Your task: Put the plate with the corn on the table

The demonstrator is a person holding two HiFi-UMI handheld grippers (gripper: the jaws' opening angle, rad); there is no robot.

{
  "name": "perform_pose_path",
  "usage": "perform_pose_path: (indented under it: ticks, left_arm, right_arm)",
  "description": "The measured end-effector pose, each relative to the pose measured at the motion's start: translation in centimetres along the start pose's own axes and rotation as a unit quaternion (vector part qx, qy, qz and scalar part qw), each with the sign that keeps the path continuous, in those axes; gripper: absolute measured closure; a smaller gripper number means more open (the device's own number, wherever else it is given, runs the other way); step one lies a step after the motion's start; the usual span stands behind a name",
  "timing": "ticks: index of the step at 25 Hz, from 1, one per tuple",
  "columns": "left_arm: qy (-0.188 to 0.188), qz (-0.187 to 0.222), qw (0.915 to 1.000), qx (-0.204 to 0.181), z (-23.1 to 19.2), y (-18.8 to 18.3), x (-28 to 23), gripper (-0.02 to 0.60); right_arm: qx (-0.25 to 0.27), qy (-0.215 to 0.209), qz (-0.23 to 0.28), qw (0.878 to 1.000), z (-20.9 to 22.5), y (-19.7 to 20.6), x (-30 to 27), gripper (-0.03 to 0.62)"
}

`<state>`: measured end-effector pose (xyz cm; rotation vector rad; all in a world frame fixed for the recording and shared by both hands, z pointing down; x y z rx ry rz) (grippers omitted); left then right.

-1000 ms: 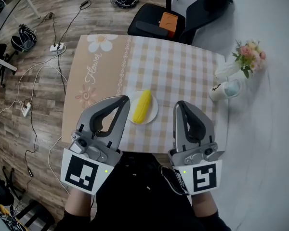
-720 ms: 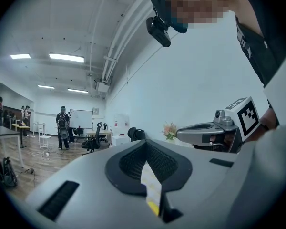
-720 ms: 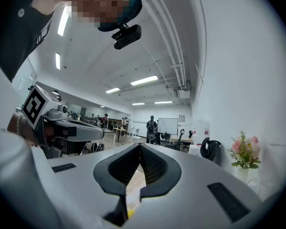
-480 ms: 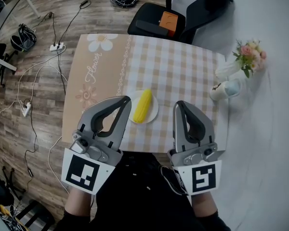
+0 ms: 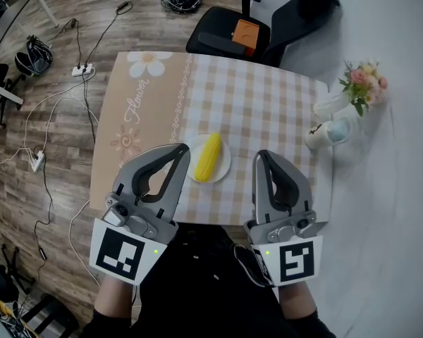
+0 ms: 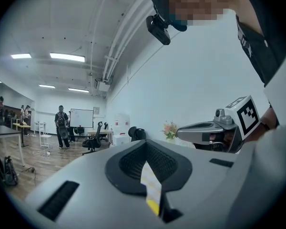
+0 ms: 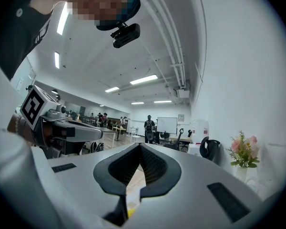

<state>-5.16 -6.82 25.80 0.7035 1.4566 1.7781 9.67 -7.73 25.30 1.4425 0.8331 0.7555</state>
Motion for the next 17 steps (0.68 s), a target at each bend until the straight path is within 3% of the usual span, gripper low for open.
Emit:
perform_pose_path:
  ticks: [17]
  left_arm:
    - [-0.009,-0.003,0.9999,0.010,-0.08,0.28,0.12,0.569]
  right_arm:
    - [0.004,0.001,-0.007,1.000,-0.01,0.26,0.21,0.554]
Point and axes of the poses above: the fingertips, and each gripper's own axes: x backward along the fingers, z to its right, y out of its underside, the point moved 4 cm from there along x, backward along the fingers, and after that the axes turned 8 degrees about -x, right-handed, at the moved point
